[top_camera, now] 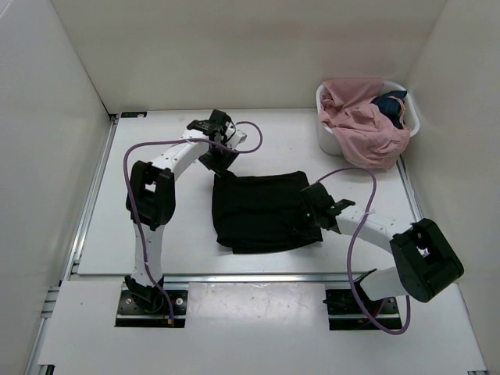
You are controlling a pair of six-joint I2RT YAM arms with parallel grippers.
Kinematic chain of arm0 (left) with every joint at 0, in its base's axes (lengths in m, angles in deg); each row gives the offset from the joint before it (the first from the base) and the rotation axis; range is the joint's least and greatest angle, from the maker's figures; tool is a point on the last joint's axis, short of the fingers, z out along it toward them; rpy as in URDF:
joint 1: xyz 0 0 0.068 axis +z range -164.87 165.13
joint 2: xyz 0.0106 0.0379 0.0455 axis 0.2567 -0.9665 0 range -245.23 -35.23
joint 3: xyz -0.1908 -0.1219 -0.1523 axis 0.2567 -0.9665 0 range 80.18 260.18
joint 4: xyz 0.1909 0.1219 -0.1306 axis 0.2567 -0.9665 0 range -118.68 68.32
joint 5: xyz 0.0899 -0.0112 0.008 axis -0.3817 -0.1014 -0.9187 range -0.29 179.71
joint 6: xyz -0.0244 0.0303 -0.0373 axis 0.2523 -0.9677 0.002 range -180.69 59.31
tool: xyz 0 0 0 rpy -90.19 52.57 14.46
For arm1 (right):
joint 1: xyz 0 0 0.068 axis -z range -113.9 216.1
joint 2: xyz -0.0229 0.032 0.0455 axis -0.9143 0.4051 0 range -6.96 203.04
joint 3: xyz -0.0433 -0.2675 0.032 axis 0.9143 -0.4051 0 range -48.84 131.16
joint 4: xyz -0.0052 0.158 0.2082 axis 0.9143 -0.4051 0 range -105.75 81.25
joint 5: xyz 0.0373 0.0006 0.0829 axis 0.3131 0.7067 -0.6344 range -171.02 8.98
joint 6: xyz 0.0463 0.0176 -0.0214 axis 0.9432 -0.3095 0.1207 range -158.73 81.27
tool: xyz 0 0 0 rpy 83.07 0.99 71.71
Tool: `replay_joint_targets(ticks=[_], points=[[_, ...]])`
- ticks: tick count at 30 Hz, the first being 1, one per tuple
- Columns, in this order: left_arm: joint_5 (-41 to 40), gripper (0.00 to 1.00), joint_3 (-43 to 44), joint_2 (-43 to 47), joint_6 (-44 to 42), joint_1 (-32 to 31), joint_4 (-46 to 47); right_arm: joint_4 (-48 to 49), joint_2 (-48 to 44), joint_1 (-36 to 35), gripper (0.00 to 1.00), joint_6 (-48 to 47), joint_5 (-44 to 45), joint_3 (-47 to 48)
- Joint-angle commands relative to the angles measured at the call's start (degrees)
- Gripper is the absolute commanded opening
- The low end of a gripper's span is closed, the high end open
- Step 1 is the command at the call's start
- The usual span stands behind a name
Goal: Fold and stack the trousers
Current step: Fold the trousers
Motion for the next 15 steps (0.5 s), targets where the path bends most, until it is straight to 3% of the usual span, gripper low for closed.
replay_joint_targets(ticks=[1,5,7,11,15], points=[[-1.00,0.66,4.19,0.07,1.41,0.93,-1.01,-1.49,-1.80,0.00,0.36,-2.94,-1.80,3.76],[2.93,0.68,7.63,4.19,-0.33,2.26,-5.14,-5.53,-5.49,0.00,0.53,-6.45,-2.60,9.82],[6.28,0.68,0.45,11.82,-2.27,1.47,-5.15,-10.36,-8.13,0.00,0.62,-7.25,-1.28,12.47],[10.95,0.69,-15.98,23.87,-8.07,-4.15,-5.15,-19.15,-12.53,1.23,0.67,-6.56,5.20,14.95],[9.65,0.75,-30.67,32.05,-11.33,-14.66,-2.17,-21.72,-14.29,4.39,0.76,-6.55,5.75,11.44]])
